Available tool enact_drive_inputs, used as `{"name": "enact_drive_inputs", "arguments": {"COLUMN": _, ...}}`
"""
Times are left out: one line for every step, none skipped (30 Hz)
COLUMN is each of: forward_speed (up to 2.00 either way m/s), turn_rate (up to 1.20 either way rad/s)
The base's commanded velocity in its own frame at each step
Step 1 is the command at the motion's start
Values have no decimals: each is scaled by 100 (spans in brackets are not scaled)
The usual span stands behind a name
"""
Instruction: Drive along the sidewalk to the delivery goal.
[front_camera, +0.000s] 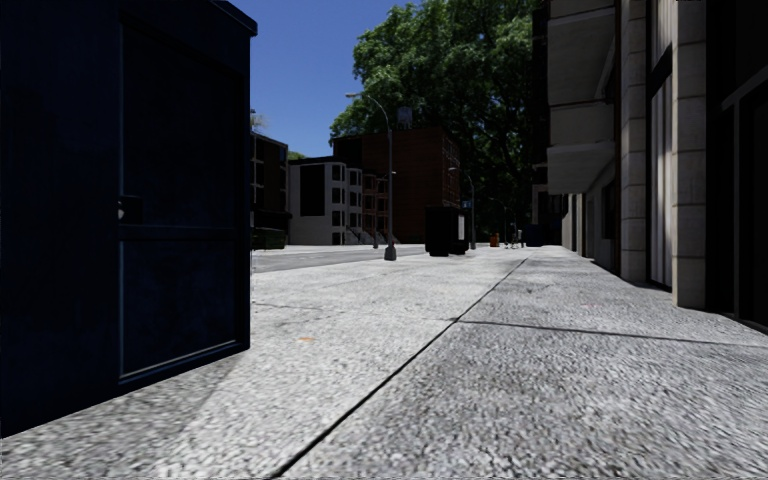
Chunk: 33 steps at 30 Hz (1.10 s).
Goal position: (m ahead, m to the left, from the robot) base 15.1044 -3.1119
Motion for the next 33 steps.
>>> {"name": "enact_drive_inputs", "arguments": {"forward_speed": 152, "turn_rate": -29}}
{"name": "enact_drive_inputs", "arguments": {"forward_speed": 152, "turn_rate": -29}}
{"name": "enact_drive_inputs", "arguments": {"forward_speed": 152, "turn_rate": -29}}
{"name": "enact_drive_inputs", "arguments": {"forward_speed": 152, "turn_rate": -29}}
{"name": "enact_drive_inputs", "arguments": {"forward_speed": 152, "turn_rate": -29}}
{"name": "enact_drive_inputs", "arguments": {"forward_speed": 152, "turn_rate": -29}}
{"name": "enact_drive_inputs", "arguments": {"forward_speed": 152, "turn_rate": -29}}
{"name": "enact_drive_inputs", "arguments": {"forward_speed": 152, "turn_rate": -29}}
{"name": "enact_drive_inputs", "arguments": {"forward_speed": 152, "turn_rate": -29}}
{"name": "enact_drive_inputs", "arguments": {"forward_speed": 152, "turn_rate": -29}}
{"name": "enact_drive_inputs", "arguments": {"forward_speed": 152, "turn_rate": -29}}
{"name": "enact_drive_inputs", "arguments": {"forward_speed": 152, "turn_rate": -29}}
{"name": "enact_drive_inputs", "arguments": {"forward_speed": 156, "turn_rate": -26}}
{"name": "enact_drive_inputs", "arguments": {"forward_speed": 168, "turn_rate": -20}}
{"name": "enact_drive_inputs", "arguments": {"forward_speed": 168, "turn_rate": -20}}
{"name": "enact_drive_inputs", "arguments": {"forward_speed": 179, "turn_rate": -14}}
{"name": "enact_drive_inputs", "arguments": {"forward_speed": 192, "turn_rate": -9}}
{"name": "enact_drive_inputs", "arguments": {"forward_speed": 196, "turn_rate": -8}}
{"name": "enact_drive_inputs", "arguments": {"forward_speed": 196, "turn_rate": -8}}
{"name": "enact_drive_inputs", "arguments": {"forward_speed": 198, "turn_rate": -7}}
{"name": "enact_drive_inputs", "arguments": {"forward_speed": 198, "turn_rate": -7}}
{"name": "enact_drive_inputs", "arguments": {"forward_speed": 198, "turn_rate": -7}}
{"name": "enact_drive_inputs", "arguments": {"forward_speed": 198, "turn_rate": -7}}
{"name": "enact_drive_inputs", "arguments": {"forward_speed": 198, "turn_rate": -7}}
{"name": "enact_drive_inputs", "arguments": {"forward_speed": 198, "turn_rate": -7}}
{"name": "enact_drive_inputs", "arguments": {"forward_speed": 198, "turn_rate": -7}}
{"name": "enact_drive_inputs", "arguments": {"forward_speed": 198, "turn_rate": -7}}
{"name": "enact_drive_inputs", "arguments": {"forward_speed": 198, "turn_rate": -7}}
{"name": "enact_drive_inputs", "arguments": {"forward_speed": 199, "turn_rate": -7}}
{"name": "enact_drive_inputs", "arguments": {"forward_speed": 199, "turn_rate": -7}}
{"name": "enact_drive_inputs", "arguments": {"forward_speed": 200, "turn_rate": -7}}
{"name": "enact_drive_inputs", "arguments": {"forward_speed": 200, "turn_rate": -7}}
{"name": "enact_drive_inputs", "arguments": {"forward_speed": 200, "turn_rate": -7}}
